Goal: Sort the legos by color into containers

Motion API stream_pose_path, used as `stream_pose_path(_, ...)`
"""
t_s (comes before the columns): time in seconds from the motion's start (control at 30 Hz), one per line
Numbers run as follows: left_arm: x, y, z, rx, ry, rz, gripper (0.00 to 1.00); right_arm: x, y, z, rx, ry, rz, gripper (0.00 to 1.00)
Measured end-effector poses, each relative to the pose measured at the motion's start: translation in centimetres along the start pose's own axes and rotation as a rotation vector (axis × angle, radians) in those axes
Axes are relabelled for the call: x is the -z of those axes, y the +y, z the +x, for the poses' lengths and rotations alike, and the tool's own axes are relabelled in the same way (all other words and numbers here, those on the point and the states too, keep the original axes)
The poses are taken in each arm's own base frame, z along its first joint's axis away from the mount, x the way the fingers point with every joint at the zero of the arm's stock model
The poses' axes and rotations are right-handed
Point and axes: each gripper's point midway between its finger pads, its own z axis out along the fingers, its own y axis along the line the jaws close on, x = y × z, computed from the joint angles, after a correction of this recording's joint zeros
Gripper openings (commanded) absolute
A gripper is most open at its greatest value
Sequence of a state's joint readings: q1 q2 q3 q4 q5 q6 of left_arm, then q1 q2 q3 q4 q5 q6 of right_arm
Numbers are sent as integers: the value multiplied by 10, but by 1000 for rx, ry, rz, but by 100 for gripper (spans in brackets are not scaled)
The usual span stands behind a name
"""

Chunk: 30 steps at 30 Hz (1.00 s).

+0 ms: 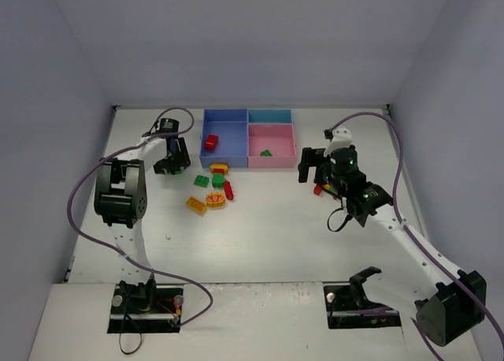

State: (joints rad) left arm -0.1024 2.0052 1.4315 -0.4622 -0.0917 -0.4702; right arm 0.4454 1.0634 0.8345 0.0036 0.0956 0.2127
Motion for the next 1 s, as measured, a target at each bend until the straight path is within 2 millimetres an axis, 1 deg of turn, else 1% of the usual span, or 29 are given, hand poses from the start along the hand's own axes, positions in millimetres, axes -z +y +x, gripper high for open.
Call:
stream_pose_path(0.03, -1, 0, -3, -1, -7, 0, 58, 1, -2, 2, -3, 2, 7, 95)
stream_pose_path(0.07, -1, 0, -7, -3, -13, 1, 39, 3, -4, 4, -4, 6, 15, 95)
stream_pose_path(0.13, -3, -1, -10, -9, -24, 5, 23, 3, -6, 5, -7, 8, 29, 95)
stream_pose_path(0.17, -3, -1, -11, -13, -27, 4, 11, 4, -8, 6, -9, 9, 36, 95)
stream_pose_path(0.23, -1, 0, -12, -31, -30, 7, 3, 4, -10, 7, -11, 9, 49, 95)
stream_pose_path(0.33, 9, -3, -13, -62, -40, 32, 1, 7, -14, 6, -12, 2, 68, 95)
stream_pose_path(0.4, 26, -10, -20, -91, -74, 67, 1, 8, -17, 5, -16, -7, 81, 95)
stream_pose_path(0.47, 52, -25, -31, -138, -133, 113, 2, 10, -19, 3, -21, -16, 95, 93)
stream_pose_path(0.5, 67, -35, -37, -170, -166, 138, 1, 12, -21, 2, -22, -21, 101, 93)
stream_pose_path(0.57, 103, -71, -53, -247, -260, 215, 2, 15, -23, 0, -26, -33, 110, 93)
stream_pose_path(0.6, 121, -92, -59, -287, -302, 265, 2, 17, -24, -1, -29, -39, 115, 93)
stream_pose_path(0.67, 161, -143, -64, -373, -388, 383, 2, 21, -27, 0, -33, -45, 125, 93)
stream_pose_path(0.7, 179, -167, -64, -415, -426, 441, 2, 23, -28, 1, -35, -47, 129, 93)
stream_pose_path(0.77, 205, -207, -57, -487, -469, 535, 3, 28, -31, 3, -40, -45, 139, 93)
stream_pose_path(0.8, 214, -224, -51, -519, -477, 572, 5, 30, -32, 4, -45, -44, 143, 93)
stream_pose_path(0.83, 219, -241, -47, -546, -484, 604, 5, 32, -33, 4, -48, -44, 146, 93)
stream_pose_path(0.9, 219, -268, -41, -582, -485, 645, 6, 38, -33, 4, -60, -51, 144, 93)
stream_pose_path(0.93, 212, -279, -38, -594, -475, 652, 9, 41, -33, 3, -67, -57, 142, 93)
stream_pose_path(0.97, 203, -289, -37, -601, -466, 654, 16, 45, -33, 2, -78, -65, 139, 93)
stream_pose_path(1.0, 190, -296, -35, -607, -452, 649, 19, 49, -34, 1, -86, -73, 137, 93)
